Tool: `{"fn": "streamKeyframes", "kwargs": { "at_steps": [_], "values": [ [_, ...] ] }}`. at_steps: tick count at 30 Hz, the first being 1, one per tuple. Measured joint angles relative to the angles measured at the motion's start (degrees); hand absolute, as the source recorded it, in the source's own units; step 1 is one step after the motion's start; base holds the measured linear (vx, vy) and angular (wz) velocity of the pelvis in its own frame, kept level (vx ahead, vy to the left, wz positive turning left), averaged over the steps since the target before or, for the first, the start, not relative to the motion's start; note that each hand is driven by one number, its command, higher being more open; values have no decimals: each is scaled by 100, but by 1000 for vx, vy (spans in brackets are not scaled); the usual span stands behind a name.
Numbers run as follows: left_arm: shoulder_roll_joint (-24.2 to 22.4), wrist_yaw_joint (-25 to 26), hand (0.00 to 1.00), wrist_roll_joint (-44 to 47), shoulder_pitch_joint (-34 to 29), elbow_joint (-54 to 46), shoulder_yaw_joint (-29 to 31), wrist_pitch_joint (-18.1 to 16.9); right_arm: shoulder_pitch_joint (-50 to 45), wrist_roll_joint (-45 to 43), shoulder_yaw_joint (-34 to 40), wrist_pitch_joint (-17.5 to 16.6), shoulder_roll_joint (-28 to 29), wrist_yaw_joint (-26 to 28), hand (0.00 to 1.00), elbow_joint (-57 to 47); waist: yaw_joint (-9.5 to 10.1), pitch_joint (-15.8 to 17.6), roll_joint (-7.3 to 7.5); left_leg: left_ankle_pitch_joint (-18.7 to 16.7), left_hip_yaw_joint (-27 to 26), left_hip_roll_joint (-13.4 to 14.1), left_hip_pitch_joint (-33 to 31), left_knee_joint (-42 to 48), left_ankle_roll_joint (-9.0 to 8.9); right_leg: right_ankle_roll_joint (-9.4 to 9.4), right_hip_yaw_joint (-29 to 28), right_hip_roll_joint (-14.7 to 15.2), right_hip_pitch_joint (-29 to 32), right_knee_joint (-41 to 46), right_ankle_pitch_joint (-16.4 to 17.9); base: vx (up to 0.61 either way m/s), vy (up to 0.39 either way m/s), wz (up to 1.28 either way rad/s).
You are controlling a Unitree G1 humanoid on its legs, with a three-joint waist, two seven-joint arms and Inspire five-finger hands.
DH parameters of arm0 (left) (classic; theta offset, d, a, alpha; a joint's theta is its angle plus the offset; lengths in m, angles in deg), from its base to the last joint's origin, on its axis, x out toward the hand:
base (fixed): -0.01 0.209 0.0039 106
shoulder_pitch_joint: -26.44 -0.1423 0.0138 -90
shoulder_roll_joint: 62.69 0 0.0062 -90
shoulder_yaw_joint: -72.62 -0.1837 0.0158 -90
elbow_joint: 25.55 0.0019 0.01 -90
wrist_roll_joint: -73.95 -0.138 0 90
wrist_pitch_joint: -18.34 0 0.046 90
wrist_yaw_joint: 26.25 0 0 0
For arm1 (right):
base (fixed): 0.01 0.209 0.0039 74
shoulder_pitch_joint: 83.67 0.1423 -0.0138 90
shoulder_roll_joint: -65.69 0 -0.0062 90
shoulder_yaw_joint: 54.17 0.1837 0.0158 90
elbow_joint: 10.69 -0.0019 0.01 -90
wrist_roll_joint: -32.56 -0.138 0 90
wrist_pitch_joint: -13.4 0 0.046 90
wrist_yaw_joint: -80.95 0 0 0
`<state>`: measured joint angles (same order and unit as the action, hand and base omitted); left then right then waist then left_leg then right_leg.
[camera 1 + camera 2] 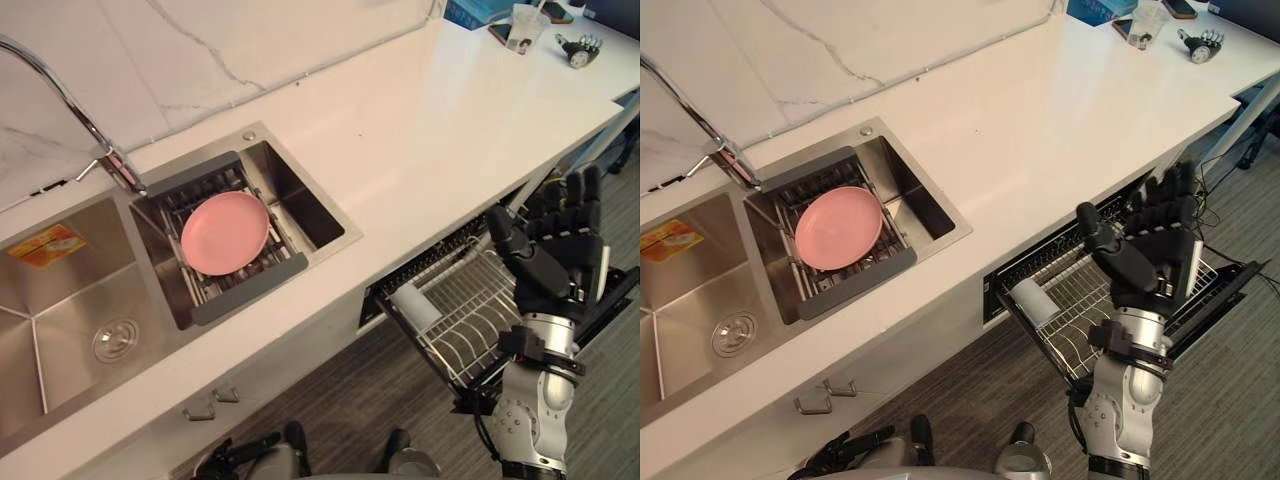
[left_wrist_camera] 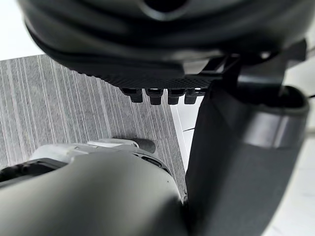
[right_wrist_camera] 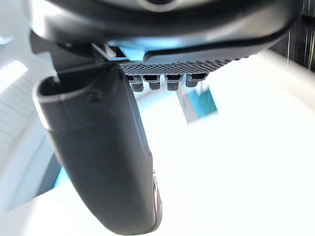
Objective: Walk over to the sink, pick up the cup, carry it to the dishwasher, place the cup inside the dishwasher, then close the dishwasher door
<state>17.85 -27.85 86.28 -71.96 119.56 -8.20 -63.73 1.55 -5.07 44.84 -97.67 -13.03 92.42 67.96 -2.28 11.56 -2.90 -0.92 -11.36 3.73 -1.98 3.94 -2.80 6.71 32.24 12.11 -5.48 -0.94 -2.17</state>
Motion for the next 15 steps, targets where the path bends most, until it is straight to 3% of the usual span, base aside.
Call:
{"fn": "streamKeyframes", "kwargs": {
  "at_steps": [3,5,8,10,12,13,15],
  "values": [
    [-6,-2,100,1,-47,12,-76,-16,38,-172,-575,312,-17,525,100,80,66,-77,-20,157,-27,-121,152,-303,85,73,152,119,-95,-9,-2,40,59,24],
    [-23,-2,100,8,-59,0,-120,-19,162,-167,-952,565,-72,771,100,314,232,-157,-14,329,22,-240,316,-595,151,123,232,192,-148,-13,-6,71,43,16],
    [-6,3,100,4,-89,-80,-266,-46,390,-166,-1220,764,-79,822,100,593,405,-259,-2,381,149,-375,369,-741,210,157,336,298,-193,3,-14,64,59,27],
    [16,4,100,-4,-105,-102,-310,-90,498,-168,-1288,801,-75,810,100,705,479,-316,37,382,285,-501,363,-785,254,285,467,441,-211,127,54,59,78,43],
    [55,2,100,-49,-117,-122,-352,-123,554,-169,-1297,801,-82,794,100,793,492,-328,98,292,477,-669,366,-763,327,391,618,721,-186,621,305,52,87,53],
    [101,3,100,-136,-134,-126,-461,-133,560,-170,-1280,800,-105,732,100,866,526,-352,133,228,605,-765,374,-742,405,292,600,944,-68,1156,475,77,121,59],
    [149,5,100,-330,-167,-181,-535,-179,559,-268,-1255,803,-158,648,100,998,534,-367,215,162,865,-888,395,-636,509,-138,82,1293,259,2260,611,141,154,74]
  ]
}}
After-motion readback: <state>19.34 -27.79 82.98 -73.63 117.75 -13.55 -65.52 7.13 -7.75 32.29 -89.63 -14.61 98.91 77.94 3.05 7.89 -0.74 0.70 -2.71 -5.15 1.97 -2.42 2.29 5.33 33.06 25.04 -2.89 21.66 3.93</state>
